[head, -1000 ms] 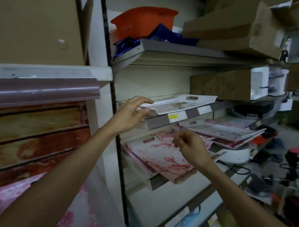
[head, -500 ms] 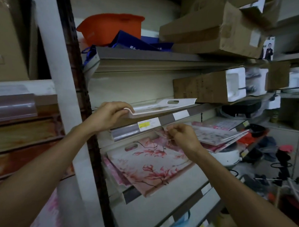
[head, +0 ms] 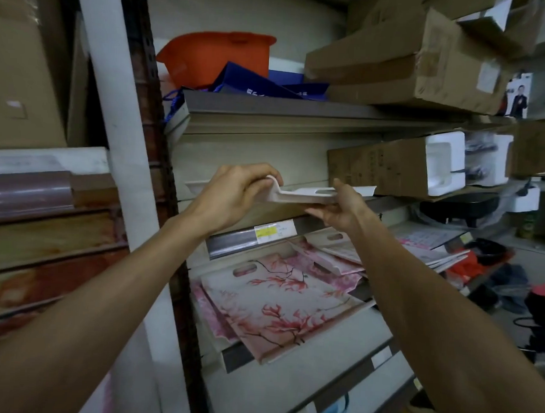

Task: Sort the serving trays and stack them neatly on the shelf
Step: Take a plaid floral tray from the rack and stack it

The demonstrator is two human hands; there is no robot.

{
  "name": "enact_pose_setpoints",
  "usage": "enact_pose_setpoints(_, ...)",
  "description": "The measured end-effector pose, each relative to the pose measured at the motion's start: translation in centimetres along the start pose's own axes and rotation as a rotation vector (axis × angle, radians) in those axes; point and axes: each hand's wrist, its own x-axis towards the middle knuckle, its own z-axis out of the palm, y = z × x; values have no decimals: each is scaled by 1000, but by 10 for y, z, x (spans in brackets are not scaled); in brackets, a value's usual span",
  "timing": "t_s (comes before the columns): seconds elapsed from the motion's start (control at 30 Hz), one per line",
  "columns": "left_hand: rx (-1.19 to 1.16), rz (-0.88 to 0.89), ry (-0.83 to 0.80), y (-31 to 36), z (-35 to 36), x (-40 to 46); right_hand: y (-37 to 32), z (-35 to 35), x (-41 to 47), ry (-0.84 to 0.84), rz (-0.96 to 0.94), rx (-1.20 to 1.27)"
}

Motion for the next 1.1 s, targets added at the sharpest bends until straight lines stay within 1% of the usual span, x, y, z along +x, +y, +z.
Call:
enact_pose_setpoints(0.13,25,-9,24,15,-1,-18,3,3,3,79,-57,-138)
enact_pose_setpoints(0.2,36,-7,24,23,0,-29,5,0,-3,100,-80,-137)
enact_pose_setpoints(0.33,-37,10,-31,43,1,-53,5,-14,-26,106,-114,-75)
enact_pose_setpoints(0.4,-123,0,-75,56,3,-65,2,-26,-34,134,-120,-53)
enact_pose_setpoints(0.5,-370,-84,-118,75,11,-77,-3,-46,-47,182,-127,-48)
enact_pose_setpoints(0.57,-483,-142,-113,84,17,-81,-5,-60,-58,201,-146,-50)
enact_pose_setpoints(0.67,-574,-236,-65,93,26,-83,-6,-82,-78,280,-189,-84)
enact_pose_setpoints(0.7,-596,-264,-47,95,28,-84,-4,-91,-83,282,-192,-80)
enact_pose_setpoints(0.83,-572,-342,33,96,39,-88,1,-130,-98,302,-228,-152)
enact_pose_setpoints(0.93,-518,-369,78,93,48,-90,3,-148,-115,338,-294,-235)
enact_pose_setpoints(1.03,-410,-375,87,88,56,-94,2,-159,-128,359,-349,-325)
enact_pose_setpoints(1.1,-311,-369,89,83,61,-95,2,-162,-135,333,-380,-348)
